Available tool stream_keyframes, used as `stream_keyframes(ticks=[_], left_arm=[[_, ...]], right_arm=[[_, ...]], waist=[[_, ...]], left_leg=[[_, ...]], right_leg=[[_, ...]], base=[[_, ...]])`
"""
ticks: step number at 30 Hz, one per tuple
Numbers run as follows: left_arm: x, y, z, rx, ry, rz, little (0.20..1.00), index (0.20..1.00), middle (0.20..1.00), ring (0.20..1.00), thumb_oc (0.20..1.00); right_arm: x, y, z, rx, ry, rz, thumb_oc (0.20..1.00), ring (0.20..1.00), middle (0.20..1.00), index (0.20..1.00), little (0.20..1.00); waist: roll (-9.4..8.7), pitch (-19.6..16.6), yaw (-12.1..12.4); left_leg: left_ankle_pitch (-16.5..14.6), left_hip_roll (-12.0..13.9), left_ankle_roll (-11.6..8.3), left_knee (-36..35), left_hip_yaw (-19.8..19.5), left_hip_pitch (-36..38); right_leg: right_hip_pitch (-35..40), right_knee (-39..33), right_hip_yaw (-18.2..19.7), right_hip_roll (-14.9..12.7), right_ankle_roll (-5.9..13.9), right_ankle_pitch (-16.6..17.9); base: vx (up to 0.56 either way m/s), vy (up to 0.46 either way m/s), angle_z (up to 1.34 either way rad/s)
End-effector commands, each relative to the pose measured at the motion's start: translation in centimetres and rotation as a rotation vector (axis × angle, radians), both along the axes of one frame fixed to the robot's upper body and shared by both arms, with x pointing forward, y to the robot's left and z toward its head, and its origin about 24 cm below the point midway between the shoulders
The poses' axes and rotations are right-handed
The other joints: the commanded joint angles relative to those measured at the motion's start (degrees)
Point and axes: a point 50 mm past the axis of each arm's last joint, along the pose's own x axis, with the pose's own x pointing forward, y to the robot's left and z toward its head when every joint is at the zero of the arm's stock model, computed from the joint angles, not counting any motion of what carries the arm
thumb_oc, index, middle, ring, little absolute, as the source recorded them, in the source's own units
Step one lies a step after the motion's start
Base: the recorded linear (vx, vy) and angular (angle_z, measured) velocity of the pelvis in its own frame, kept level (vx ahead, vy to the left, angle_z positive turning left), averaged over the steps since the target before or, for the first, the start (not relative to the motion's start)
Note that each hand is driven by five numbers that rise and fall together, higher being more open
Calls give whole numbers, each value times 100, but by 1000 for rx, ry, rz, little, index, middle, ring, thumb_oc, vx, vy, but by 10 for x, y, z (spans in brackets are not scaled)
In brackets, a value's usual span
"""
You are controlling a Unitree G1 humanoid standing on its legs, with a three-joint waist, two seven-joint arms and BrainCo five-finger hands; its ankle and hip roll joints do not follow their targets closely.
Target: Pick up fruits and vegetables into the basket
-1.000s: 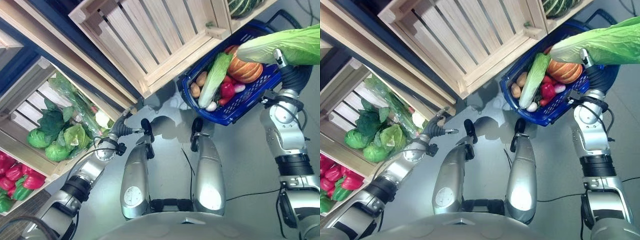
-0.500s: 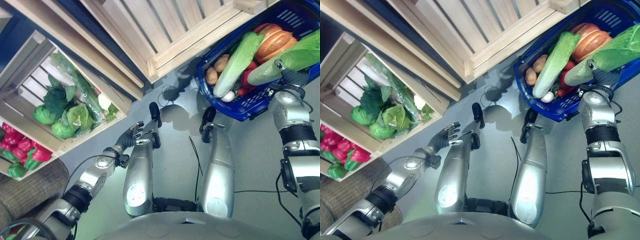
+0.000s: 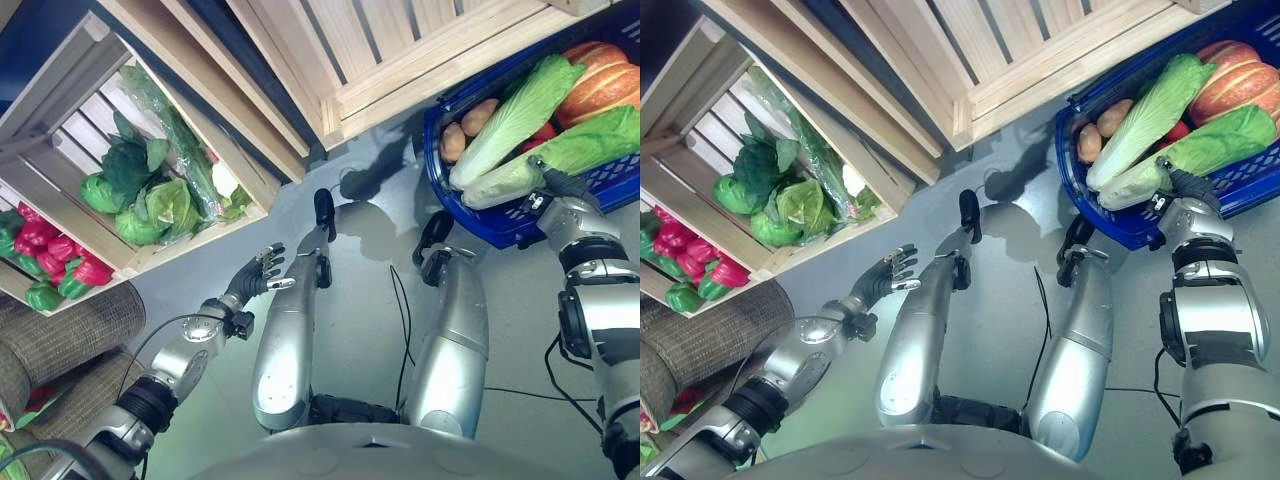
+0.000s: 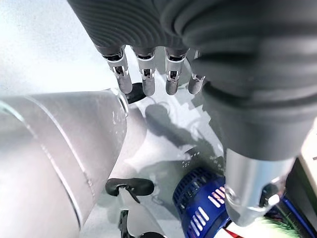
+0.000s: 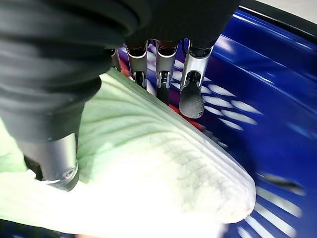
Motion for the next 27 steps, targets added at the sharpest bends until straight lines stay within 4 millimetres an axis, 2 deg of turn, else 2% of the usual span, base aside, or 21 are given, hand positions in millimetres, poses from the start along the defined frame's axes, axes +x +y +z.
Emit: stream_keyframes(ticks=[1,2,8,14,19,20,22,27], left_arm=[[-7,-21,2,-71,-25,-23,1000,1000,1000,1000,1000],[-7,-22,3,-74,-28,-20,1000,1000,1000,1000,1000],[-9,-23,1,-100,-25,-33,1000,1000,1000,1000,1000],[-11,-15,-5,-89,-13,-17,1000,1000,1000,1000,1000],[-15,-1,-17,-62,17,32,1000,1000,1000,1000,1000],[-15,3,-18,-55,15,47,1000,1000,1000,1000,1000],[-17,8,-23,-51,27,84,1000,1000,1000,1000,1000],[-29,19,-43,-53,90,164,1000,1000,1000,1000,1000]], right_arm=[[-19,-35,15,-72,28,-129,589,589,589,589,589],[-24,-38,10,-83,70,-188,1000,1000,1000,1000,1000],[-33,-43,5,-128,50,-341,1000,1000,1000,1000,1000],[-35,-41,12,-274,-88,-424,1000,1000,1000,1000,1000],[-40,-24,8,-322,-264,-443,1000,1000,1000,1000,1000],[-42,-17,6,-317,-303,-441,1000,1000,1000,1000,1000],[-48,-8,4,-307,-405,-450,1000,1000,1000,1000,1000],[-69,31,-8,-410,-555,-335,1000,1000,1000,1000,1000]], waist=[[1039,-111,-53],[1036,-111,-39],[997,-111,-42],[807,-111,-196],[394,-111,-469],[303,-111,-527],[130,-111,-645],[-261,-111,-923]], left_leg=[[-1387,-239,407,1171,-11,-271],[-1389,-249,419,1166,-25,-266],[-1359,-280,429,1039,-57,-46],[-1287,-222,388,697,-27,528],[-1276,-95,357,382,31,1184],[-1114,-38,397,276,101,1207],[-1102,17,382,156,126,1460],[-1092,104,328,-201,174,2385]], right_leg=[[135,-81,-118,279,158,-203],[158,-112,-125,284,161,-185],[446,-336,-141,327,201,-74],[1055,-806,-156,430,306,84],[1741,-1295,-139,541,421,263],[1788,-1466,-200,565,381,473],[2054,-1694,-163,603,425,579],[3084,-2386,-77,658,545,808]], base=[[0,0,0],[0,0,0],[-14,33,7],[-10,90,0],[-14,82,-9],[-61,53,-3],[-25,72,-8],[56,94,-15]])
